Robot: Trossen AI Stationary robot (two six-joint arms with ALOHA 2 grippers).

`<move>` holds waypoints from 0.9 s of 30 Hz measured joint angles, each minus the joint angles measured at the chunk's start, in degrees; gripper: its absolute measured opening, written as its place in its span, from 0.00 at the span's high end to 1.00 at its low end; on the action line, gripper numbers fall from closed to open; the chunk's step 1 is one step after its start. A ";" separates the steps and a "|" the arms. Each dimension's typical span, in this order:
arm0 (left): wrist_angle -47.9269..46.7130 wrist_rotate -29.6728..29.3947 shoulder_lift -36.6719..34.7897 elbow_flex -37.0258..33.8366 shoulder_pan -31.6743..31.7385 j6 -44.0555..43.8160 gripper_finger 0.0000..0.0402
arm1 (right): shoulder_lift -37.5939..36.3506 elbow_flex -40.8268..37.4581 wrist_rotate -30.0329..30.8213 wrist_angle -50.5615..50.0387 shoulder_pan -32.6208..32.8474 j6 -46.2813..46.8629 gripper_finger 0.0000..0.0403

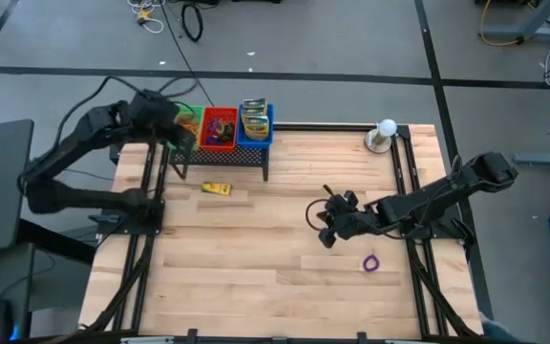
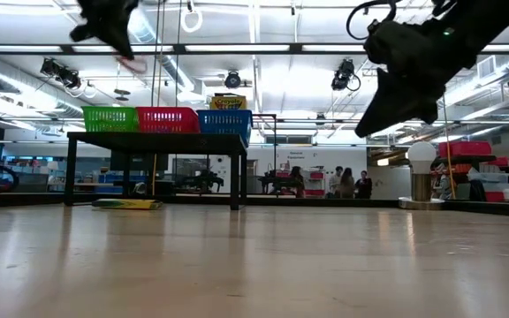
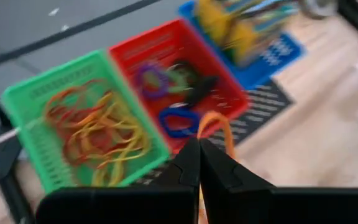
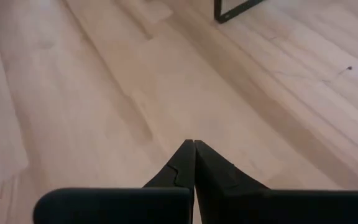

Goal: Pick & Place Office Desk Supplies
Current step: Put the orange rubber band into the green bin on the shelf, then put the violet spring rubber band into the red bin on the shelf

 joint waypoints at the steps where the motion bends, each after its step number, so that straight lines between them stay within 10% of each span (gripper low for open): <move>1: 0.72 1.36 -0.73 -1.80 3.16 0.89 1.00 | 0.00 0.00 0.14 0.45 -0.48 -0.02 0.99; 12: 19.16 12.18 -0.81 -19.10 30.42 5.50 1.00 | 0.00 0.00 0.18 3.20 -3.43 0.73 0.99; 27: 18.75 13.64 4.15 -18.78 31.22 14.20 0.72 | 0.00 0.00 -0.27 4.80 -3.42 2.95 0.99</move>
